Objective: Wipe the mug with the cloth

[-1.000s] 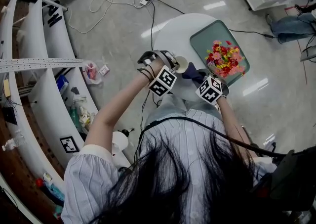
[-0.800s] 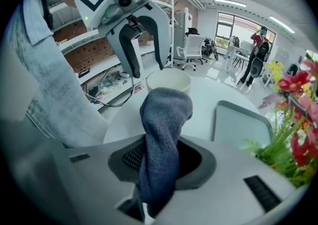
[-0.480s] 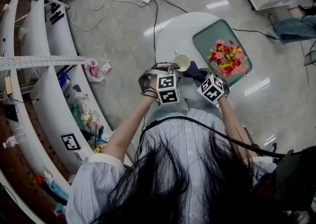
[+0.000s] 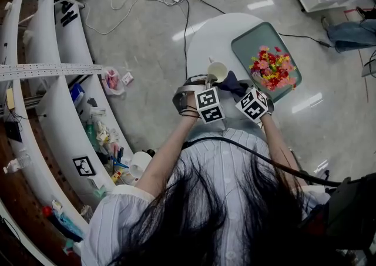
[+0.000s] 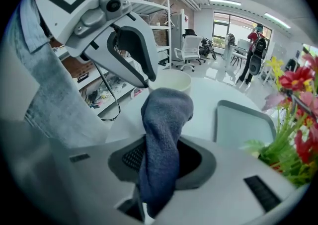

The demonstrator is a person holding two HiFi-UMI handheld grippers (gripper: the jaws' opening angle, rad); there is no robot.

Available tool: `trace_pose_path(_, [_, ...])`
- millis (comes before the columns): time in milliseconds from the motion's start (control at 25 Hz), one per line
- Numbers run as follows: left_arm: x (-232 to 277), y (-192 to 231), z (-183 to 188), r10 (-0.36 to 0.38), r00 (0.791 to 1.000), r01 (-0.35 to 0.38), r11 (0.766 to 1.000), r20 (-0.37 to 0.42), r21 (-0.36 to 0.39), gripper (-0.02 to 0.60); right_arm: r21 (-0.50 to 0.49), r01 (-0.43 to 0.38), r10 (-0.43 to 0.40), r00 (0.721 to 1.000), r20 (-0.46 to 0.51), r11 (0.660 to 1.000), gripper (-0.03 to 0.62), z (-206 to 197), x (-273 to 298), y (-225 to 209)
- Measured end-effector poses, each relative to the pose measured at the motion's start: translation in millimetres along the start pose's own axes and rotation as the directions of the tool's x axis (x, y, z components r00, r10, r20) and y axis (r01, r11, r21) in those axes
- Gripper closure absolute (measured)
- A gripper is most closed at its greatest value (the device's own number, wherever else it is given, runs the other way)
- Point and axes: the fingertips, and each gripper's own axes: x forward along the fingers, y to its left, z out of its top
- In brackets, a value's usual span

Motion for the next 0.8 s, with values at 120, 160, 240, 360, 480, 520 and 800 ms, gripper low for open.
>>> trace_pose_path(120, [2, -1, 1, -0.001, 1.0, 0.001, 1.0, -0.001, 0.005, 0.515, 0.004, -0.002, 0.002, 1.0, 0.002, 1.0, 0.47, 0, 1, 0])
trace_pose_path(160, [3, -1, 1, -0.002, 1.0, 0.002, 1.0, -0.004, 0.014, 0.515, 0.004, -0.003, 0.003, 1.0, 0.001, 1.0, 0.47, 0, 0, 0])
trace_pose_path(240, [4, -2, 2, -0.007, 1.0, 0.007, 0.999, -0.009, 0.039, 0.518, 0.004, -0.002, 0.002, 1.0, 0.0, 1.0, 0.47, 0, 0, 0])
trace_pose_path(360, [5, -5, 4, -0.034, 0.999, 0.034, 0.995, -0.002, 0.095, 0.533, 0.003, 0.003, -0.003, 1.0, 0.003, 1.0, 0.47, 1, 0, -2])
trace_pose_path(480, [5, -10, 3, -0.087, 0.996, 0.084, 0.987, 0.019, 0.141, 0.545, -0.006, 0.007, -0.007, 1.0, 0.002, 1.0, 0.47, 3, 0, -2])
trace_pose_path(520, [5, -11, 2, -0.107, 0.994, 0.102, 0.983, 0.026, 0.153, 0.546, -0.014, 0.007, -0.007, 1.0, 0.0, 1.0, 0.471, 3, 1, -2])
trace_pose_path(800, [-1, -20, -8, -0.224, 0.974, 0.205, 0.919, 0.019, 0.338, 0.548, -0.059, -0.01, 0.009, 1.0, -0.021, 0.998, 0.47, 2, 2, 4])
